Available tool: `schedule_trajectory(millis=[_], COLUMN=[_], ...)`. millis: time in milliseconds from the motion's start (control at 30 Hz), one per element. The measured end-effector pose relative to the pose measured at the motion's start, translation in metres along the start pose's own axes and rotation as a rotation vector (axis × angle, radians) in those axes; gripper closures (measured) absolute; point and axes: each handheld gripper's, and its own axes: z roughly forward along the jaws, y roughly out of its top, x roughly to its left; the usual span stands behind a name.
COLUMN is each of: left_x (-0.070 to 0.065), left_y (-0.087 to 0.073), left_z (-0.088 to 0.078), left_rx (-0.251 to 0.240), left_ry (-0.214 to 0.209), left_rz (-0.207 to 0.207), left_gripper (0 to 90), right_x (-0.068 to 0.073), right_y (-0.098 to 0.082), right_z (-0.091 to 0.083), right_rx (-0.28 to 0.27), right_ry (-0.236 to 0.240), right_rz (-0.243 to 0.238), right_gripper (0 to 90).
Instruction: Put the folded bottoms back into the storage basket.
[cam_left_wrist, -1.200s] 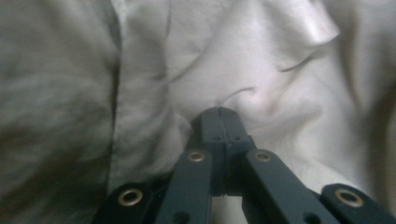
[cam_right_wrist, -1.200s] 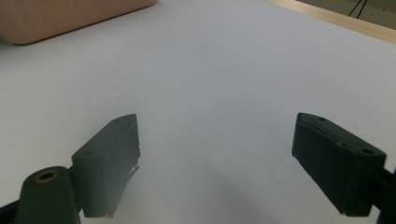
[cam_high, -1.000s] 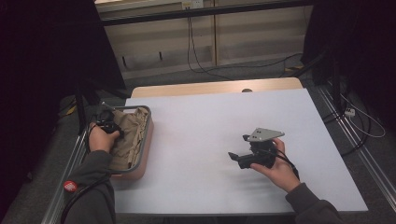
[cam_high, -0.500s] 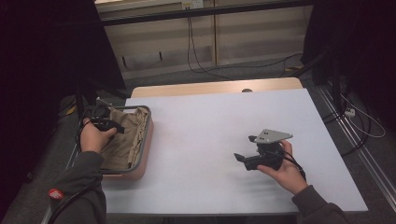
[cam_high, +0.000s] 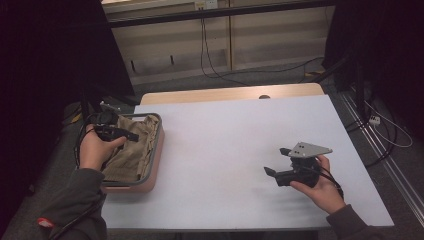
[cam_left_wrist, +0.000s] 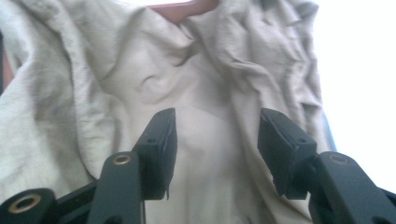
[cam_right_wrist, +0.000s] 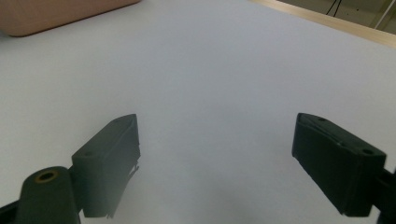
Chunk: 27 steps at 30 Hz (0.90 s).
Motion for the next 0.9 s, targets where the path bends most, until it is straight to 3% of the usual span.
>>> schedule_trajectory(millis=[500, 800, 900], left_x=[-0.035, -0.061, -0.068], left_y=[-0.012, -0.02, -0.023], left_z=[-0.011, -0.015, -0.011], left_rx=[-0.071, -0.079, -0.086], left_ry=[-0.113, -0.168, -0.193], left_rz=[0.076, 0.164, 0.167], left_gripper=[41.9, 38.8, 37.7], right_x=[-0.008, -0.012, -0.013], right_y=[-0.013, -0.019, -0.021], right_z=[-0.018, -0.028, -0.03], right_rx=[0.004, 0.005, 0.004], right_ry=[-0.01, -0.013, -0.014], right_rz=[0.015, 0.023, 0.026], right_gripper=[14.3, 14.3, 14.3])
